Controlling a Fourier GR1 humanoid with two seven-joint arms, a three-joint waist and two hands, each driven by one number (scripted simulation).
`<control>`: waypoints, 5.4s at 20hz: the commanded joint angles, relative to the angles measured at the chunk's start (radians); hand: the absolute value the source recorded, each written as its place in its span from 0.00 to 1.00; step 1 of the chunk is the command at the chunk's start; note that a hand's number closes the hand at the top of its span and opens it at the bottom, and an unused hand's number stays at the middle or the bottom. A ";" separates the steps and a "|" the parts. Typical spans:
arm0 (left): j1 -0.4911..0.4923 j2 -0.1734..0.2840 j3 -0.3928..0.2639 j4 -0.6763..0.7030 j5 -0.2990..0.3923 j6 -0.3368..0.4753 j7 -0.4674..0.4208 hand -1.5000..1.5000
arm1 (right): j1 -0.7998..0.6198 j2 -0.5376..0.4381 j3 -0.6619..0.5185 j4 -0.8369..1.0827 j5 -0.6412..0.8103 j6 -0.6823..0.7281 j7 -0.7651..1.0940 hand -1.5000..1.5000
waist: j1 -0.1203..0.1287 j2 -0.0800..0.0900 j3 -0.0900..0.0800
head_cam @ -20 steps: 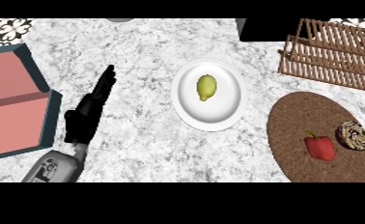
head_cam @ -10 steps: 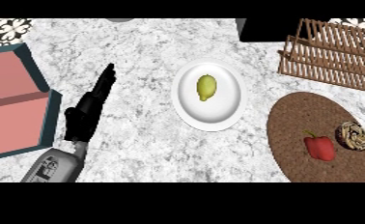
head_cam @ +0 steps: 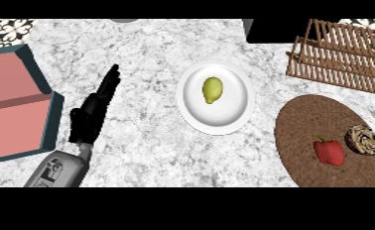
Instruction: Pick the bell pepper from the placemat and place it in the tiered shelf
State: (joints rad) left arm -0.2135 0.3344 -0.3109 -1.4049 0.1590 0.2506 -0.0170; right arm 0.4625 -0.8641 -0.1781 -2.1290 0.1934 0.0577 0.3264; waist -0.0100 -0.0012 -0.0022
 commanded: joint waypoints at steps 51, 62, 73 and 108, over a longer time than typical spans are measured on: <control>0.067 -0.206 0.226 -0.062 -0.262 -0.201 0.037 0.50 | -0.233 0.625 0.094 0.233 0.757 0.164 -0.033 0.00 | 0.008 0.001 0.002; 0.065 -0.198 0.285 -0.042 -0.246 -0.279 0.017 0.50 | -0.283 0.649 0.065 0.340 0.782 0.163 -0.082 0.00 | 0.008 0.001 0.002; 0.000 -0.246 0.274 -0.053 -0.292 -0.241 0.095 0.50 | -0.254 0.655 0.119 0.452 0.880 0.084 -0.183 1.00 | 0.008 0.001 0.002; 0.049 -0.253 0.287 -0.056 -0.297 -0.268 0.050 0.50 | -0.729 0.815 0.319 -0.161 0.813 0.134 0.667 1.00 | 0.005 -0.002 0.001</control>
State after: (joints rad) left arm -0.1754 0.0861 -0.0212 -1.4631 -0.1372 -0.0157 0.0440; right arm -0.2198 -0.0221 0.1609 -2.1852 0.9478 0.1299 0.8975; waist -0.0044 -0.0032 -0.0007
